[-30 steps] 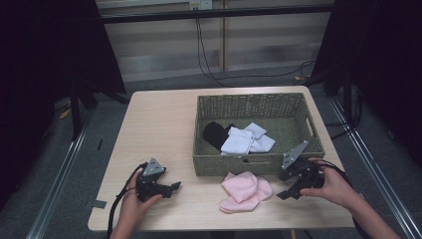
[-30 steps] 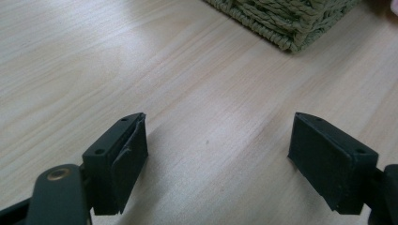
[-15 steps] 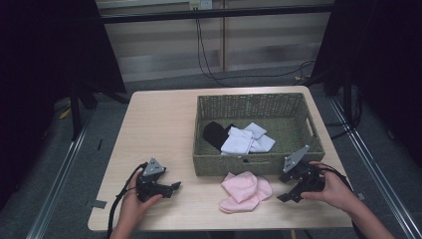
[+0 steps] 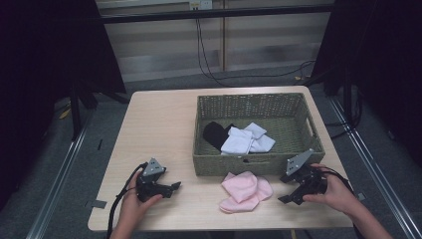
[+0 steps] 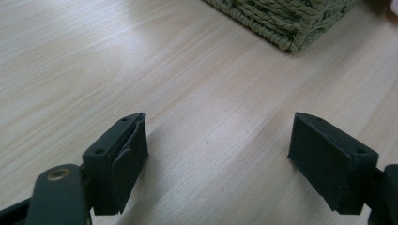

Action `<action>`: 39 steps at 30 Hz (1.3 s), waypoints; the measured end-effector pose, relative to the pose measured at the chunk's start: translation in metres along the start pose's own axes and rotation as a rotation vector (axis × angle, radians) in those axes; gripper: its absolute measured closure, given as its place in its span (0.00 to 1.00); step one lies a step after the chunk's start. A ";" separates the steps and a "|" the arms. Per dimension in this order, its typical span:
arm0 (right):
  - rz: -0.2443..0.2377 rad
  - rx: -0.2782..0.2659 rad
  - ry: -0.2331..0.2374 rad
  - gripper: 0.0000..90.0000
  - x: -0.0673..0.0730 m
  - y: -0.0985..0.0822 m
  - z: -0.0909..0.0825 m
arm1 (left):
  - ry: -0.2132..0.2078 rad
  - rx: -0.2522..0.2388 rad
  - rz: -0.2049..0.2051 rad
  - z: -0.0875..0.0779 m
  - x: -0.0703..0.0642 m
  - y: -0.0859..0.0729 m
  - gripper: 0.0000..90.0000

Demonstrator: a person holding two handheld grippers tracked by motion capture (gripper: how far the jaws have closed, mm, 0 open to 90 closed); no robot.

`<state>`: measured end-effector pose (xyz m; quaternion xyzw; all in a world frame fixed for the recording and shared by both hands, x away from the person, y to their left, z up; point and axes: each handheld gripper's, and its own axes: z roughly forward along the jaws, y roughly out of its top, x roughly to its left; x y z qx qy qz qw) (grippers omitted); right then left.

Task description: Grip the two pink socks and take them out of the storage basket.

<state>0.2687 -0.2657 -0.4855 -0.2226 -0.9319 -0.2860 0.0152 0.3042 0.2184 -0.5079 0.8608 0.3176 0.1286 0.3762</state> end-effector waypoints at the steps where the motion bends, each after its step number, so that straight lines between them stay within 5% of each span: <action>1: 0.000 0.000 0.000 0.25 0.000 0.000 0.000 | 0.000 0.000 0.000 0.000 0.000 0.000 0.22; 14: -0.056 -0.105 -0.037 0.22 0.005 -0.017 0.001 | 0.000 0.000 0.000 0.000 0.000 0.000 0.22; 39: -0.049 -0.268 -0.088 0.22 0.008 -0.038 0.005 | 0.001 0.000 0.000 0.000 0.000 0.000 0.22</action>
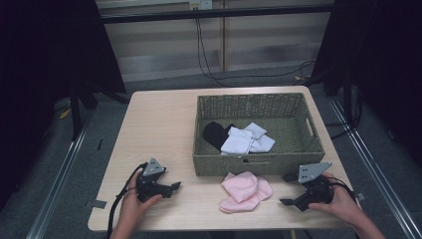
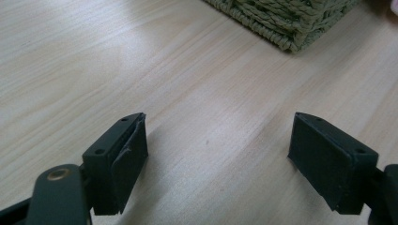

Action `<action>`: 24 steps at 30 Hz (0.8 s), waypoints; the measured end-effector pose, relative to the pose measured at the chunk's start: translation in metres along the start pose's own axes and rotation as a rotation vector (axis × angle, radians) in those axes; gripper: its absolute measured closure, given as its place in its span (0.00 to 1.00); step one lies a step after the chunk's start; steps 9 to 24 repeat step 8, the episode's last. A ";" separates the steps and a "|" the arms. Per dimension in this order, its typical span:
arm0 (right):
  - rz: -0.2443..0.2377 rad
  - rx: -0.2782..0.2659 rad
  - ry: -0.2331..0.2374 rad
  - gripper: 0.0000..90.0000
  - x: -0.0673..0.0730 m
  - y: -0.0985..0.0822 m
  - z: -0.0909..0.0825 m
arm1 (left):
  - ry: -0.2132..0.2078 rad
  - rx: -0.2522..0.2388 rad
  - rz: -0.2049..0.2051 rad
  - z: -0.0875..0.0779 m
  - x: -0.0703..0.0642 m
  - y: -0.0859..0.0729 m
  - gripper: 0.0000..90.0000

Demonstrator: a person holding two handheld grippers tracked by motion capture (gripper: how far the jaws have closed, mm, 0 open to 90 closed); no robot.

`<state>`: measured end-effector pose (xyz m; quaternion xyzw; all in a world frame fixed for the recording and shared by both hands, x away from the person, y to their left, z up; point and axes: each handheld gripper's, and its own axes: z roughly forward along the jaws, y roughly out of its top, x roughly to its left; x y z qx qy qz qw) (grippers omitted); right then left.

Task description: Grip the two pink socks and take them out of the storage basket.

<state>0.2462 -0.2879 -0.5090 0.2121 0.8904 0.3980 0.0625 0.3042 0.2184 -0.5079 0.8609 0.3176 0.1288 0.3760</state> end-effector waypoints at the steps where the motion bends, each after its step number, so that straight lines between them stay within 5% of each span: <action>1: 0.000 0.000 0.000 0.22 0.000 0.000 0.000 | 0.000 0.000 0.000 0.000 0.000 0.000 0.22; 24: -0.007 -0.005 -0.014 0.21 0.001 -0.001 0.000 | 0.000 0.002 0.002 0.000 0.000 0.000 0.22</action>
